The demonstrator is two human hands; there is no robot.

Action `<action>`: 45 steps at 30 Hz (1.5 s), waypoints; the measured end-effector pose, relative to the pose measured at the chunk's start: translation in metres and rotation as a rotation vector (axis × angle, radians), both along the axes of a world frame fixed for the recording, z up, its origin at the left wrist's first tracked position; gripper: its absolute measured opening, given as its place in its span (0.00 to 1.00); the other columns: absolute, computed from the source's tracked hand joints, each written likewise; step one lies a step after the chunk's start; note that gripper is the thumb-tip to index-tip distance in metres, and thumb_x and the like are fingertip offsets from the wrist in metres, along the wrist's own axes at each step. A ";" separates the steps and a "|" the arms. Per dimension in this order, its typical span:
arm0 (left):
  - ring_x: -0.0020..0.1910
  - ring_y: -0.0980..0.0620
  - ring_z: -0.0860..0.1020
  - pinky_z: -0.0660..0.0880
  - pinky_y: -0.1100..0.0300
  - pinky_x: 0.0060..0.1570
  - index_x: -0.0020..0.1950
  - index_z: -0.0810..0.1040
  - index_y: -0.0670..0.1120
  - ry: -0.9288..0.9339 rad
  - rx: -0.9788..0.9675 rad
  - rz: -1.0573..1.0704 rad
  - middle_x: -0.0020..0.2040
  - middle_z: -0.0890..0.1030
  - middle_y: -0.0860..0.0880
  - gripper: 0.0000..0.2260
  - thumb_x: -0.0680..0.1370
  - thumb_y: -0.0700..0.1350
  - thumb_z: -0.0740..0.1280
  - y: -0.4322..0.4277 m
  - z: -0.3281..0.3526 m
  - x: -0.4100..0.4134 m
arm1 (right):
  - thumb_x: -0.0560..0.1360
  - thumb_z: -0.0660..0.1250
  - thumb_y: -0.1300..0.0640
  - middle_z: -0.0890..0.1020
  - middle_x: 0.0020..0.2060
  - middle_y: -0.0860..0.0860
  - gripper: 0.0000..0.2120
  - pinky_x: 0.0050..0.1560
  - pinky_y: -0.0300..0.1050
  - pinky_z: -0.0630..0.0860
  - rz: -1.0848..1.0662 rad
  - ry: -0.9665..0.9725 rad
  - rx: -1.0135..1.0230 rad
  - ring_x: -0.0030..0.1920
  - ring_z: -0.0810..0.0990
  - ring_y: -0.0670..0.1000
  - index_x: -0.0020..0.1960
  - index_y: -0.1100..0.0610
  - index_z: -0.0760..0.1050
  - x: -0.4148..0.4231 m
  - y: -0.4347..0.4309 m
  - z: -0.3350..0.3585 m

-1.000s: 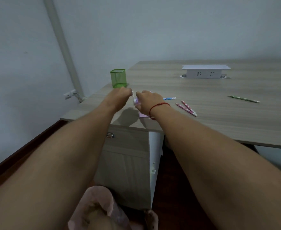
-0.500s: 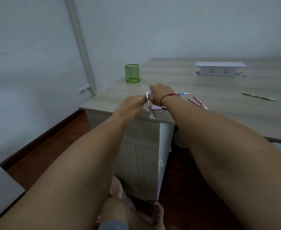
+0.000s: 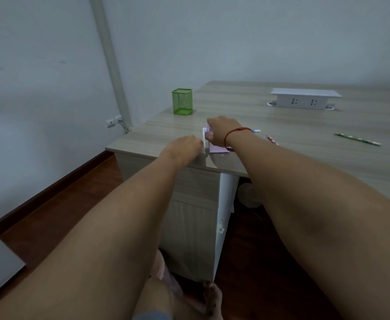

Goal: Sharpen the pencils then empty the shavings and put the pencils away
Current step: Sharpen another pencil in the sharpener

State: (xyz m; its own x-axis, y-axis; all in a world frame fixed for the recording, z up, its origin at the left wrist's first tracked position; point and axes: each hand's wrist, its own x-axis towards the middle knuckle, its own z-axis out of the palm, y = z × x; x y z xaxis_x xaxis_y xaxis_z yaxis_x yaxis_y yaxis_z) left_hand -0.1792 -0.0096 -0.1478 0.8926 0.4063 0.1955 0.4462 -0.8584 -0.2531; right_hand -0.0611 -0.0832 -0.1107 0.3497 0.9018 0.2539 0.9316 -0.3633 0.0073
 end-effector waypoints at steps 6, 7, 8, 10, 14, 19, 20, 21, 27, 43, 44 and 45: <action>0.53 0.41 0.79 0.74 0.51 0.51 0.57 0.77 0.39 0.043 -0.078 0.007 0.55 0.79 0.39 0.12 0.81 0.42 0.57 0.020 -0.007 0.016 | 0.79 0.57 0.50 0.75 0.60 0.58 0.16 0.57 0.54 0.72 -0.002 0.022 0.044 0.60 0.75 0.61 0.62 0.58 0.70 0.001 0.004 -0.008; 0.53 0.40 0.78 0.72 0.51 0.50 0.56 0.77 0.38 0.029 -0.113 0.015 0.55 0.79 0.38 0.13 0.81 0.43 0.56 0.023 -0.002 0.018 | 0.79 0.57 0.50 0.75 0.61 0.58 0.16 0.59 0.55 0.73 -0.014 0.027 0.058 0.60 0.75 0.62 0.63 0.57 0.70 0.000 0.005 -0.010; 0.53 0.39 0.77 0.71 0.51 0.49 0.55 0.77 0.38 0.017 -0.136 0.018 0.54 0.79 0.38 0.13 0.81 0.43 0.56 0.024 0.003 0.020 | 0.79 0.57 0.50 0.75 0.61 0.58 0.17 0.61 0.56 0.73 -0.024 0.035 0.071 0.60 0.74 0.61 0.63 0.57 0.70 -0.001 0.006 -0.012; 0.54 0.38 0.77 0.71 0.51 0.49 0.56 0.77 0.38 0.011 -0.139 0.006 0.55 0.79 0.37 0.12 0.80 0.42 0.57 0.027 0.013 0.024 | 0.79 0.58 0.50 0.75 0.61 0.57 0.17 0.62 0.57 0.73 -0.034 0.043 0.080 0.61 0.74 0.60 0.64 0.57 0.70 -0.002 0.008 -0.014; 0.50 0.40 0.79 0.68 0.54 0.43 0.55 0.77 0.41 0.021 -0.015 -0.004 0.52 0.80 0.40 0.09 0.79 0.38 0.60 0.035 0.024 0.029 | 0.78 0.59 0.52 0.75 0.62 0.56 0.17 0.62 0.54 0.72 -0.029 0.010 0.078 0.61 0.75 0.59 0.64 0.57 0.70 -0.001 0.006 -0.013; 0.48 0.39 0.80 0.74 0.51 0.42 0.54 0.77 0.41 -0.052 0.106 -0.073 0.47 0.80 0.40 0.09 0.77 0.35 0.60 0.048 0.027 0.027 | 0.78 0.59 0.52 0.74 0.62 0.56 0.18 0.62 0.53 0.72 -0.034 -0.041 0.090 0.60 0.75 0.59 0.66 0.57 0.69 -0.004 0.003 -0.014; 0.48 0.39 0.80 0.75 0.50 0.43 0.54 0.78 0.41 -0.061 0.109 -0.076 0.47 0.81 0.41 0.10 0.77 0.34 0.61 0.049 0.026 0.027 | 0.79 0.59 0.52 0.74 0.63 0.56 0.18 0.62 0.53 0.71 -0.038 -0.043 0.089 0.61 0.75 0.59 0.66 0.57 0.68 -0.004 0.003 -0.014; 0.47 0.39 0.80 0.76 0.49 0.44 0.55 0.77 0.41 -0.070 0.105 -0.077 0.47 0.81 0.41 0.10 0.77 0.35 0.61 0.051 0.025 0.027 | 0.79 0.59 0.52 0.74 0.63 0.56 0.18 0.62 0.52 0.71 -0.041 -0.045 0.084 0.61 0.75 0.58 0.67 0.57 0.68 -0.004 0.004 -0.013; 0.47 0.40 0.80 0.75 0.49 0.44 0.59 0.76 0.42 -0.116 0.089 -0.136 0.48 0.81 0.40 0.10 0.78 0.38 0.61 0.059 0.022 0.029 | 0.77 0.64 0.53 0.74 0.63 0.55 0.22 0.62 0.55 0.73 -0.069 0.005 0.039 0.62 0.74 0.58 0.68 0.56 0.67 -0.006 0.006 -0.010; 0.41 0.35 0.81 0.76 0.48 0.36 0.52 0.77 0.35 -0.359 0.120 -0.233 0.44 0.81 0.35 0.06 0.79 0.35 0.62 0.019 0.040 0.001 | 0.80 0.55 0.52 0.73 0.64 0.58 0.19 0.63 0.57 0.72 -0.124 0.028 -0.007 0.64 0.73 0.60 0.69 0.56 0.67 -0.009 0.005 0.002; 0.42 0.35 0.81 0.73 0.50 0.35 0.52 0.77 0.35 -0.359 0.113 -0.227 0.44 0.82 0.35 0.06 0.79 0.35 0.62 0.014 0.038 -0.003 | 0.80 0.55 0.51 0.74 0.64 0.58 0.18 0.62 0.56 0.73 -0.118 0.024 0.000 0.63 0.74 0.60 0.68 0.56 0.68 -0.010 0.004 0.003; 0.43 0.35 0.81 0.70 0.52 0.35 0.53 0.77 0.36 -0.350 0.110 -0.212 0.45 0.82 0.35 0.06 0.79 0.36 0.62 0.010 0.036 -0.006 | 0.81 0.55 0.50 0.75 0.63 0.58 0.18 0.61 0.54 0.73 -0.109 0.021 0.005 0.62 0.75 0.61 0.67 0.57 0.70 -0.011 0.002 0.005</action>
State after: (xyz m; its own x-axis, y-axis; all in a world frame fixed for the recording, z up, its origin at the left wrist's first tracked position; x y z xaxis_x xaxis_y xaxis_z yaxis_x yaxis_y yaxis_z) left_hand -0.1855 0.0005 -0.1118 0.8260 0.1809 0.5339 0.3382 -0.9168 -0.2126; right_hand -0.0722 -0.0812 -0.1061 0.4512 0.8566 0.2503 0.8863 -0.4629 -0.0137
